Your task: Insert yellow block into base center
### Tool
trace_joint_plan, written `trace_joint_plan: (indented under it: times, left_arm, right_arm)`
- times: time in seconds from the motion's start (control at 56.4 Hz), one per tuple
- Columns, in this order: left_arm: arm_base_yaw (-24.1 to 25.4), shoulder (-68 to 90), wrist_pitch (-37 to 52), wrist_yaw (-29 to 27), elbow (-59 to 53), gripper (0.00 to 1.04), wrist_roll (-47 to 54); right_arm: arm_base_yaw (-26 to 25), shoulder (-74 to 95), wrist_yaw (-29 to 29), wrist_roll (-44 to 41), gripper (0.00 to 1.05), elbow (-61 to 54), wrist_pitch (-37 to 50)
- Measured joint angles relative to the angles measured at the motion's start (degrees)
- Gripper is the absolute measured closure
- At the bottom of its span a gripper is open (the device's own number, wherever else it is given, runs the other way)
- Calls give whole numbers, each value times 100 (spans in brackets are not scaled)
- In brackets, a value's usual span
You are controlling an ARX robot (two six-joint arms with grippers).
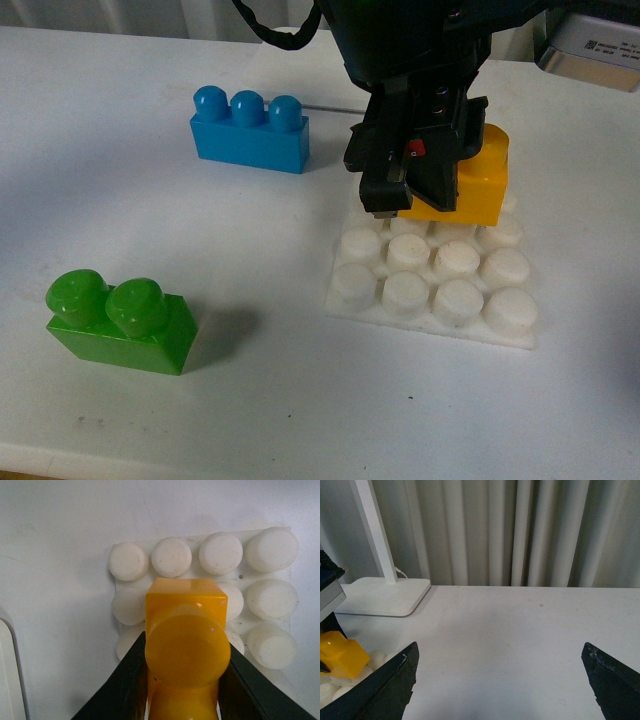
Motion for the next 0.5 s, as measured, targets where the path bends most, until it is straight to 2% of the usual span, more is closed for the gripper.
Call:
trace_joint_plan:
  times: [0.497]
  left_arm:
    - [-9, 203, 111, -160, 20, 73, -11]
  right_arm:
    - [0, 0, 2, 0, 9, 0, 0]
